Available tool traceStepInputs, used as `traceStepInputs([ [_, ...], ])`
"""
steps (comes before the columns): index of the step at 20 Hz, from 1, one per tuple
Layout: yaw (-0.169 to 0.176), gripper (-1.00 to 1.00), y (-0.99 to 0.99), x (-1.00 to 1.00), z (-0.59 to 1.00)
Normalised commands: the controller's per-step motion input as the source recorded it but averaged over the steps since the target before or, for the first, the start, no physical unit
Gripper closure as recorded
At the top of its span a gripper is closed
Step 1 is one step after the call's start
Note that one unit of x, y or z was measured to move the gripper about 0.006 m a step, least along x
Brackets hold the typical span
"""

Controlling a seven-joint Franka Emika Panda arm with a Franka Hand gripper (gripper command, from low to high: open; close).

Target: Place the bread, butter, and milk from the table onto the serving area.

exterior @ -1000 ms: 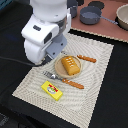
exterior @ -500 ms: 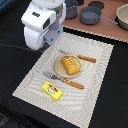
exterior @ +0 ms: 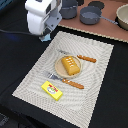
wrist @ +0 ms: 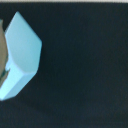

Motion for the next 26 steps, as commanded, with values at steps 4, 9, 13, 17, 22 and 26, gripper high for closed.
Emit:
traceStepInputs([
  [4, 0.088, -1.0, 0.52, -0.81, -0.08],
  [9, 0.109, -1.0, 0.3, -0.46, -0.14],
  [13, 0.071, -1.0, 0.05, -0.4, -0.29],
  [17, 0.034, -1.0, -0.03, -0.17, -0.26],
  [22, 0.03, -1.0, -0.03, -0.18, -0.29],
  [26, 0.033, -1.0, 0.0, -0.21, -0.35],
])
